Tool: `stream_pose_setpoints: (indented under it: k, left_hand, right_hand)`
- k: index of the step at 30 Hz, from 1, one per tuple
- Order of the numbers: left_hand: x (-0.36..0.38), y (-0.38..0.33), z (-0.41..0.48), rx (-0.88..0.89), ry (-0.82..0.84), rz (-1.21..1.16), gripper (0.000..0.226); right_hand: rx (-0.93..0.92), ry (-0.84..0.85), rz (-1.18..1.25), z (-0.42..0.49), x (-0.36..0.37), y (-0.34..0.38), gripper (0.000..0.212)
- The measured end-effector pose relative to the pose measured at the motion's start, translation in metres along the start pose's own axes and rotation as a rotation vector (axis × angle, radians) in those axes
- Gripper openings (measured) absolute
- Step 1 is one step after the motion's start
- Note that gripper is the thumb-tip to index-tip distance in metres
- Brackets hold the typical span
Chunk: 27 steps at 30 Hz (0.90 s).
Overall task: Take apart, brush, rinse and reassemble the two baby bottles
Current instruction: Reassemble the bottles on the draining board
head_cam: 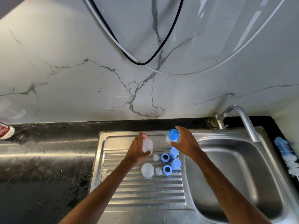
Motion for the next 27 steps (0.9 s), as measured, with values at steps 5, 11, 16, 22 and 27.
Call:
stream_pose_setpoints:
  k: [5, 11, 16, 22, 27]
  left_hand:
    - [0.002, 0.002, -0.012, 0.025, 0.058, 0.087, 0.083]
    - [0.003, -0.001, -0.013, -0.006, 0.073, 0.123, 0.083]
    - [0.002, -0.003, -0.013, -0.023, 0.062, 0.133, 0.081]
    - [0.002, 0.000, -0.018, 0.002, 0.079, 0.133, 0.073]
    - [0.003, 0.007, -0.026, 0.028, 0.109, 0.155, 0.074]
  right_hand:
    - [0.012, -0.002, 0.016, -0.012, -0.009, -0.003, 0.085]
    - [0.013, -0.006, 0.016, -0.032, -0.011, -0.005, 0.078]
    - [-0.094, -0.093, 0.058, -0.052, -0.010, 0.013, 0.067]
    - [-0.139, -0.097, 0.085, -0.065, 0.001, 0.020, 0.050]
    - [-0.132, -0.063, 0.081, -0.067, 0.013, 0.017, 0.043]
Point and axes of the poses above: each hand's wrist, its own z-axis towards the middle knuckle, its own x-axis out of the palm, y = z × x, the point moved 7 cm from there along z, towards the middle knuckle, and after that the axes turned 3 degrees about y, right-handed, at the moved point
